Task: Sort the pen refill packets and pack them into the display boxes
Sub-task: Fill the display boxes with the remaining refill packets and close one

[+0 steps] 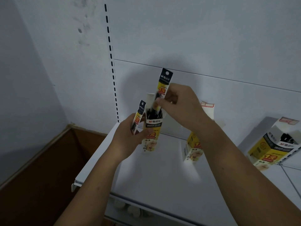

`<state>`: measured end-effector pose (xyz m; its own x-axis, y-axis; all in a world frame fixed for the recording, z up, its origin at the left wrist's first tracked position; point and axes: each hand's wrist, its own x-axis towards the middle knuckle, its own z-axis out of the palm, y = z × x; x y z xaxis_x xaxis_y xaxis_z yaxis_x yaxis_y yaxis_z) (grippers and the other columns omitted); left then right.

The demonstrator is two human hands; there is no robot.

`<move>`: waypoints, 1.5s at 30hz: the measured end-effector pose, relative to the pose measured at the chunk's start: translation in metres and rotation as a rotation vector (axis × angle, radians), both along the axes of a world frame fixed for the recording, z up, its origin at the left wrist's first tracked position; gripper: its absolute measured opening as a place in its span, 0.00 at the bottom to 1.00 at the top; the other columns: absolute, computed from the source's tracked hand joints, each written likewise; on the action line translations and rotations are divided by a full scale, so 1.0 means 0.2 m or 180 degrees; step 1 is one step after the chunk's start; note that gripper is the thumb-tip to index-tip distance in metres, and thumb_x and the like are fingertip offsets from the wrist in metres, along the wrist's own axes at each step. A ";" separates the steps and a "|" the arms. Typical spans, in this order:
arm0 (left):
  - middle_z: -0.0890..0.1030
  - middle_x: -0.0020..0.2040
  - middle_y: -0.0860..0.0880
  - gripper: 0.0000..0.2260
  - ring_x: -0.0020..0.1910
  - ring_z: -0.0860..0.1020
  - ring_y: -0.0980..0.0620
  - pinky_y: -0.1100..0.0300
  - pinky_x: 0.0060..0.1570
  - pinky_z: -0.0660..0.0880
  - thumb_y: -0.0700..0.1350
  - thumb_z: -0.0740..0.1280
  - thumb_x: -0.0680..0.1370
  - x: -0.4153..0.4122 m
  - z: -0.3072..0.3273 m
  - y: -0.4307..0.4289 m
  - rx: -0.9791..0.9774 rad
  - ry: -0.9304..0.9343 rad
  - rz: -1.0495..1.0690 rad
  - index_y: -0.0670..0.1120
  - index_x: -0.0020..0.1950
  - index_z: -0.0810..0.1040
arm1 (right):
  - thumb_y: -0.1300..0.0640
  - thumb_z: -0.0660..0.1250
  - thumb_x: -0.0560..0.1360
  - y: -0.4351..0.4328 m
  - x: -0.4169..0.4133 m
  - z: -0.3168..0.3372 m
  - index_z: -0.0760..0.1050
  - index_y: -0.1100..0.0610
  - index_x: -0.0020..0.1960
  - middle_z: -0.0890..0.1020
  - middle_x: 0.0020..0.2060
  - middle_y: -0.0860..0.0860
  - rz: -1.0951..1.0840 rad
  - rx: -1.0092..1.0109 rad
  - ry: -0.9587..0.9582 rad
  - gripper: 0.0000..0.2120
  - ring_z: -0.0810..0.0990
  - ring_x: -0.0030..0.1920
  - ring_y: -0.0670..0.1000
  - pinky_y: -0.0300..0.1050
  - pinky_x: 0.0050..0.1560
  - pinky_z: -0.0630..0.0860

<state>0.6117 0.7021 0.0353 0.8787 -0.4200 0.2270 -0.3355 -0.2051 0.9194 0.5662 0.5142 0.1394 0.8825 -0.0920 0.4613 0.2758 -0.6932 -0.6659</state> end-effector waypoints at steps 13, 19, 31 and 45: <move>0.81 0.58 0.64 0.15 0.33 0.82 0.58 0.61 0.40 0.79 0.48 0.73 0.79 0.01 0.00 0.00 0.0103 -0.0065 0.0015 0.56 0.64 0.76 | 0.55 0.74 0.78 0.02 0.01 0.04 0.83 0.54 0.47 0.84 0.38 0.46 -0.0118 -0.0008 -0.0314 0.03 0.80 0.38 0.41 0.28 0.39 0.71; 0.80 0.55 0.67 0.15 0.31 0.81 0.59 0.67 0.35 0.77 0.47 0.74 0.79 0.00 0.01 0.00 0.0040 -0.0093 0.0018 0.58 0.63 0.75 | 0.56 0.72 0.79 0.04 0.02 -0.04 0.81 0.55 0.43 0.82 0.35 0.48 -0.0085 -0.0724 0.0312 0.06 0.75 0.33 0.37 0.26 0.36 0.67; 0.83 0.59 0.60 0.17 0.32 0.81 0.57 0.64 0.36 0.78 0.47 0.74 0.79 0.00 0.00 0.00 0.0033 -0.0087 0.0027 0.53 0.66 0.77 | 0.59 0.71 0.77 0.08 0.03 -0.04 0.86 0.52 0.47 0.85 0.40 0.45 -0.0119 -0.0967 0.0278 0.05 0.79 0.39 0.36 0.21 0.41 0.68; 0.81 0.39 0.61 0.06 0.34 0.79 0.61 0.69 0.34 0.75 0.50 0.64 0.85 0.00 0.01 0.02 -0.0016 -0.0101 -0.0036 0.60 0.60 0.77 | 0.52 0.57 0.85 0.09 0.04 -0.04 0.81 0.48 0.49 0.84 0.46 0.47 -0.0513 -0.1740 0.0599 0.14 0.78 0.50 0.53 0.54 0.60 0.66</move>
<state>0.6123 0.7064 0.0370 0.8662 -0.4287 0.2568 -0.3669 -0.1966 0.9093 0.5744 0.5324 0.1305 0.9482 -0.0247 0.3167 0.0508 -0.9723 -0.2281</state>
